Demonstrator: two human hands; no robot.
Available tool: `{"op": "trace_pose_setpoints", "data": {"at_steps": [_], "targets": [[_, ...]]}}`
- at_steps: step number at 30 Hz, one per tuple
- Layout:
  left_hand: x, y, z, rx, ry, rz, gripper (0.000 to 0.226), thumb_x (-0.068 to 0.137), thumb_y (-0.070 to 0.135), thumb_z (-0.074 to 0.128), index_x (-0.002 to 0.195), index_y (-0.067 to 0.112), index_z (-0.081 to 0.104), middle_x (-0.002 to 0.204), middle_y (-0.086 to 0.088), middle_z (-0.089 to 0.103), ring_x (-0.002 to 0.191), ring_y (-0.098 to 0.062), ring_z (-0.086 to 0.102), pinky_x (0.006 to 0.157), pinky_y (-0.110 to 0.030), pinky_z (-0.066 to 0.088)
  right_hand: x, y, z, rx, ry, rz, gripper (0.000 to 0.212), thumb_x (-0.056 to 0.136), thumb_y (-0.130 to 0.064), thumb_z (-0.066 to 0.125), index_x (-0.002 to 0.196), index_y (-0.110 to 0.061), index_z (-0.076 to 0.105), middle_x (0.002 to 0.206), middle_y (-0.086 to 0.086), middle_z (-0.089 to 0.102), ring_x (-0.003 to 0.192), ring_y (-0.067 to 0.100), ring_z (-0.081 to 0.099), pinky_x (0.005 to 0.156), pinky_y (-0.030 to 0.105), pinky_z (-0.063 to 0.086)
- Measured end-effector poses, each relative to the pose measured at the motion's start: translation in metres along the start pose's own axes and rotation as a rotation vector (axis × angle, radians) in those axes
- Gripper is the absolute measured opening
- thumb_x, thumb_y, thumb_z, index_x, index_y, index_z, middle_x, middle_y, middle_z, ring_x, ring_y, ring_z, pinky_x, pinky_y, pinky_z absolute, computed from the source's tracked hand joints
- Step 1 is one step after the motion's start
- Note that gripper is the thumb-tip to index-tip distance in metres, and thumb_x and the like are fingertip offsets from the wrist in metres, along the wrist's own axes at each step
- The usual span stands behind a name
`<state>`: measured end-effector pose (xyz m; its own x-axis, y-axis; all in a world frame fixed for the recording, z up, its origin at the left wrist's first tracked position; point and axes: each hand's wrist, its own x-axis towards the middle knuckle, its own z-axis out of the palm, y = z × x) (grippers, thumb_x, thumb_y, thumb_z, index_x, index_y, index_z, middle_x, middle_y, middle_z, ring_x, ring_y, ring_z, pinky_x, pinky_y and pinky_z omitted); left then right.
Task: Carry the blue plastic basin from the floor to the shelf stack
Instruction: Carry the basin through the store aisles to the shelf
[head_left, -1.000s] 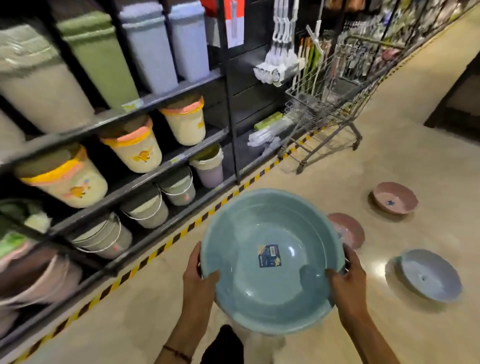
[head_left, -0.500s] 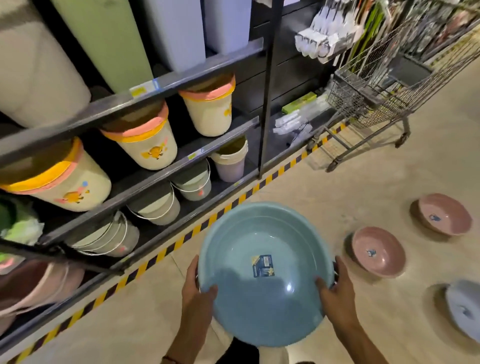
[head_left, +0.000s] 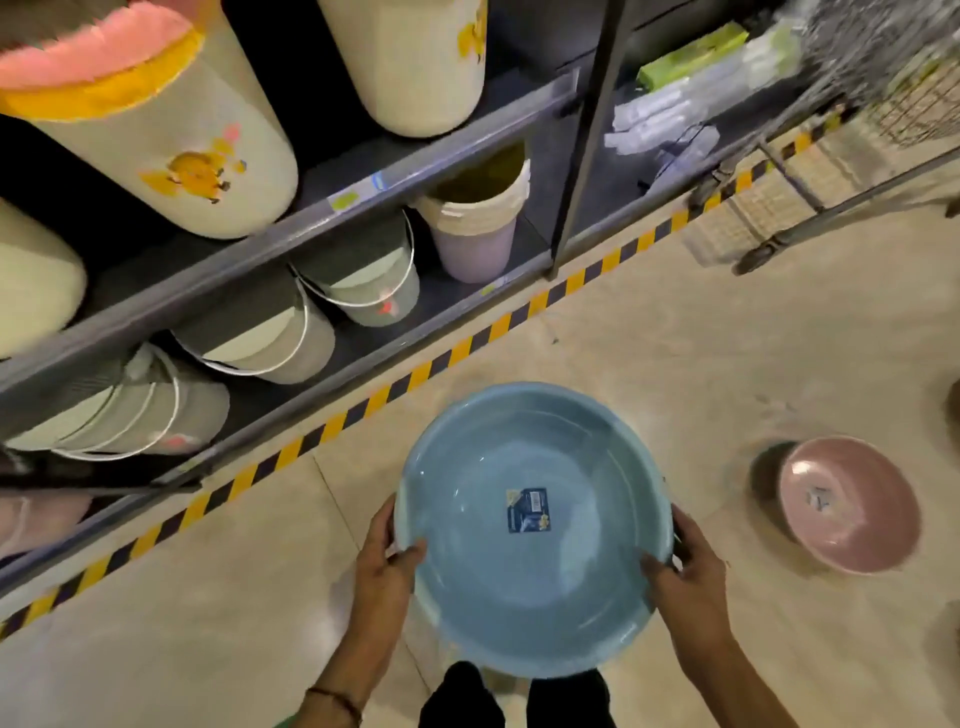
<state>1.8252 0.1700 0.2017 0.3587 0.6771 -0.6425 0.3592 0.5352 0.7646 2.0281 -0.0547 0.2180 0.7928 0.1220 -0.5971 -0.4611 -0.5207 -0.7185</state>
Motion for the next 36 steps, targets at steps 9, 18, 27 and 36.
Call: {"op": "trace_pose_setpoints", "data": {"at_steps": [9,18,27,36], "targets": [[0.157,-0.169,0.024,-0.032,0.106,-0.040,0.035,0.102,0.002,0.054,0.125,0.023,0.069,0.114,0.013,0.079,0.101,-0.004,0.074,0.073,-0.013,0.057,0.155,0.146,0.074,-0.013,-0.021,0.021,0.073,0.082,0.024,0.055,0.134,-0.026,0.061,0.120,-0.013,0.069,0.101,-0.005,0.067,0.077,0.031,0.059],[0.265,-0.284,0.025,-0.034,0.049,-0.018,0.042,0.092,0.037,0.059,0.134,0.034,0.063,0.121,0.021,0.074,0.105,0.002,0.071,0.073,-0.010,0.055,0.259,0.262,0.140,-0.036,-0.101,-0.046,0.082,0.077,0.027,0.060,0.142,-0.023,0.059,0.118,-0.018,0.067,0.098,-0.014,0.065,0.073,0.021,0.062],[0.297,-0.340,0.028,-0.020,0.030,0.023,0.041,0.088,0.031,0.062,0.129,0.033,0.063,0.114,0.021,0.077,0.101,0.001,0.072,0.074,-0.012,0.056,0.294,0.324,0.167,-0.050,-0.096,-0.088,0.088,0.070,0.026,0.060,0.141,-0.027,0.059,0.112,-0.015,0.069,0.096,-0.007,0.068,0.064,0.013,0.059],[0.307,-0.362,0.032,-0.037,-0.036,-0.001,0.056,0.091,0.028,0.065,0.145,0.026,0.055,0.130,0.010,0.073,0.115,-0.010,0.070,0.084,-0.021,0.058,0.301,0.340,0.177,-0.006,-0.107,-0.089,0.081,0.064,0.002,0.068,0.139,-0.028,0.056,0.109,-0.018,0.066,0.101,0.006,0.064,0.075,0.032,0.059]]}}
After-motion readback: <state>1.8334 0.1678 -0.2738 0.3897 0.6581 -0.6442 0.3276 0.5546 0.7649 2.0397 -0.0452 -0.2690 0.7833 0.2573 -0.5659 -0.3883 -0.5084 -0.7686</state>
